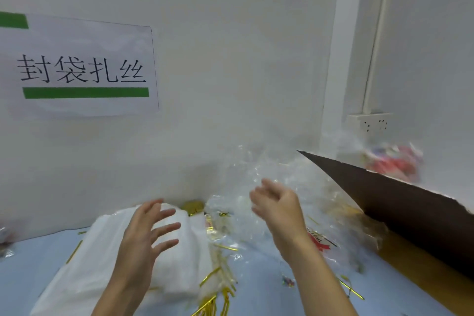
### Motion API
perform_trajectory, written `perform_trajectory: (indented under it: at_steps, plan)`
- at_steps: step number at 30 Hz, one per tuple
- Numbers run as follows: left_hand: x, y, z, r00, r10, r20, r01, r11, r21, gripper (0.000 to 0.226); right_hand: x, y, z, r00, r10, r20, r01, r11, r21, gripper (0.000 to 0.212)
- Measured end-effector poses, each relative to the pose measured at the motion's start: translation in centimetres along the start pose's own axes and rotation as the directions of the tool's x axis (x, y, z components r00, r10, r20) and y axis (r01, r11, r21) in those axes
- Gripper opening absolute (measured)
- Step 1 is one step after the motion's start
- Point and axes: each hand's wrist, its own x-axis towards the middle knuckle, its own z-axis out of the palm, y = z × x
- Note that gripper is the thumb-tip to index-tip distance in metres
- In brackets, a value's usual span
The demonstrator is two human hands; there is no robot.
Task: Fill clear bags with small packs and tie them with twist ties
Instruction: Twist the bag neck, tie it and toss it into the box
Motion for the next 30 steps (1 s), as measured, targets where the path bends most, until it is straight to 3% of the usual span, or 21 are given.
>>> perform_trajectory:
  at_steps: [3, 6, 8, 10, 11, 12, 16, 21, 23, 25, 28, 30]
  plan:
    - [0.3, -0.5, -0.1, 1.0, 0.031, -0.001, -0.03, 0.965, 0.261, 0.015, -0.6, 3.6, -1.9, 1.0, -0.017, -0.019, 0.007, 0.89, -0.456, 0.033]
    - [0.7, -0.8, -0.7, 0.993, 0.121, 0.008, -0.105, 0.829, 0.55, 0.02, -0.8, 4.8, -3.9, 0.999, -0.006, 0.043, 0.032, 0.766, -0.642, 0.023]
    - [1.0, -1.6, -2.0, 0.984, 0.169, -0.056, -0.047, 0.549, 0.835, 0.02, -0.9, 5.1, -4.0, 0.994, 0.029, 0.109, 0.053, 0.733, -0.678, 0.02]
    - [0.8, -2.2, -4.0, 0.979, 0.063, -0.196, 0.182, 0.182, 0.966, 0.051, -1.4, 5.1, -3.1, 0.986, 0.029, 0.162, 0.092, 0.719, -0.688, 0.02]
    - [0.6, -2.5, -4.8, 0.969, -0.021, -0.248, 0.249, 0.09, 0.964, 0.06, -1.6, 5.1, -2.3, 0.981, 0.027, 0.191, 0.115, 0.717, -0.688, 0.02]
    - [0.4, -2.8, -5.6, 0.96, -0.073, -0.269, 0.273, 0.066, 0.96, 0.06, -1.8, 5.1, -1.3, 0.974, 0.028, 0.225, 0.138, 0.716, -0.685, 0.02]
    - [-0.2, -3.0, -6.3, 0.969, -0.007, -0.246, 0.244, 0.159, 0.957, 0.046, -2.7, 5.0, 3.1, 0.953, 0.036, 0.302, 0.174, 0.75, -0.638, 0.019]
    - [-0.4, -2.4, -6.6, 0.953, 0.132, -0.272, 0.213, 0.346, 0.914, 0.024, -4.4, 6.7, 8.1, 0.967, 0.021, 0.252, 0.128, 0.819, -0.559, 0.021]
    - [-0.3, -2.3, -7.1, 0.928, 0.21, -0.309, 0.214, 0.379, 0.9, 0.017, -4.6, 8.3, 9.1, 0.978, 0.036, 0.207, 0.099, 0.789, -0.606, 0.024]
    - [0.0, -2.4, -7.1, 0.9, 0.277, -0.336, 0.217, 0.385, 0.897, 0.017, -4.5, 9.6, 9.2, 0.981, 0.063, 0.181, 0.083, 0.711, -0.698, 0.009]
    - [0.5, -2.9, -5.8, 0.898, 0.391, -0.202, 0.021, 0.42, 0.907, 0.022, -3.9, 10.4, 9.2, 0.968, 0.125, 0.219, 0.082, 0.664, -0.743, 0.027]
    - [0.5, -3.4, -4.4, 0.922, 0.387, -0.011, -0.183, 0.46, 0.869, 0.021, -3.6, 10.5, 9.4, 0.967, 0.128, 0.219, 0.067, 0.701, -0.71, 0.015]
